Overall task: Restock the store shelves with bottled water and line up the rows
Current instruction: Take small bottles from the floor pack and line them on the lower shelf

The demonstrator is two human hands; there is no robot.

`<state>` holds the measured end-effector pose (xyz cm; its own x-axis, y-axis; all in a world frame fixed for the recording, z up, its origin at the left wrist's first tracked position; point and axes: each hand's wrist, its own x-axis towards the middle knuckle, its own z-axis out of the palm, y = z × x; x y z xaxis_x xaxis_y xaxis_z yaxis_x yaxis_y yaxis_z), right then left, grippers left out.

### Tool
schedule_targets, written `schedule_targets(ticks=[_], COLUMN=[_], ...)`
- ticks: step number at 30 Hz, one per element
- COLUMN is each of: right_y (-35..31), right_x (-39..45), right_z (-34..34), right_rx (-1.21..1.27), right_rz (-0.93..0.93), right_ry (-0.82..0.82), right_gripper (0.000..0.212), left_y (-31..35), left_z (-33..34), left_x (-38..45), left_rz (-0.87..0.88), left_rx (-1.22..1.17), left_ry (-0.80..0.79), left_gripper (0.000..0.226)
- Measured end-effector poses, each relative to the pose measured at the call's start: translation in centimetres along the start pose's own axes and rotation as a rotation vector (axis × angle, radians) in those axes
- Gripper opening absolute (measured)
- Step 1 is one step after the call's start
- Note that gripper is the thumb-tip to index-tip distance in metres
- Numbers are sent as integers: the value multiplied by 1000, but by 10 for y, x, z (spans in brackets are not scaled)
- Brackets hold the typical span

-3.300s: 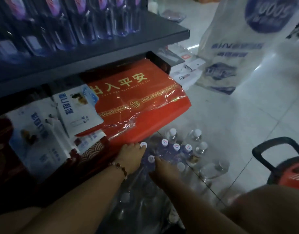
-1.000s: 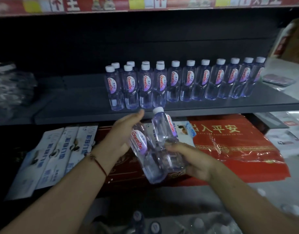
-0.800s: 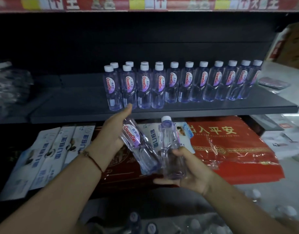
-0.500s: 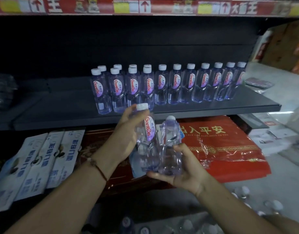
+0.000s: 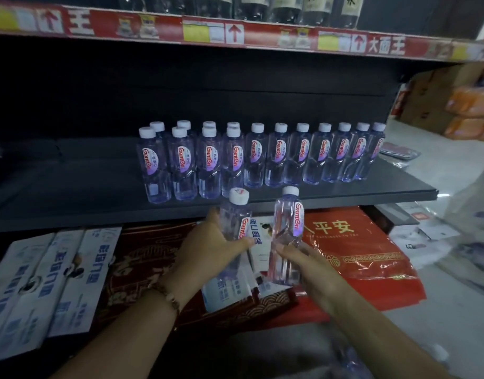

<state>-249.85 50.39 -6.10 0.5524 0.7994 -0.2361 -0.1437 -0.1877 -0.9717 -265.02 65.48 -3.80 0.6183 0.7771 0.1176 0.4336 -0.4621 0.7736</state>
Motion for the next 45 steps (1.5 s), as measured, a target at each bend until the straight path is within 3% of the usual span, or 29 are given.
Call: schedule_targets(ticks=[4, 8, 16, 26, 34, 45], right_y=[-16, -48, -74, -71, -74, -78], right_x=[30, 66, 155, 188, 190, 167], right_z=[4, 12, 34, 52, 55, 41], right_rx=[-60, -182, -279, -437, -447, -471], right_rz=[-103, -206, -209, -352, -361, -271], right_ry=[112, 181, 336, 407, 408, 289], right_gripper=[38, 30, 33, 44, 49, 48], left_y=[-1, -2, -6, -10, -6, -5], left_z=[-11, -15, -20, -15, -11, 5], left_x=[8, 16, 28, 33, 38, 36], left_rz=[99, 128, 95, 92, 92, 28], left_rx=[176, 165, 153, 137, 117, -40], left_ry=[22, 43, 54, 33, 43, -13], left_gripper=[67, 71, 64, 64, 61, 65])
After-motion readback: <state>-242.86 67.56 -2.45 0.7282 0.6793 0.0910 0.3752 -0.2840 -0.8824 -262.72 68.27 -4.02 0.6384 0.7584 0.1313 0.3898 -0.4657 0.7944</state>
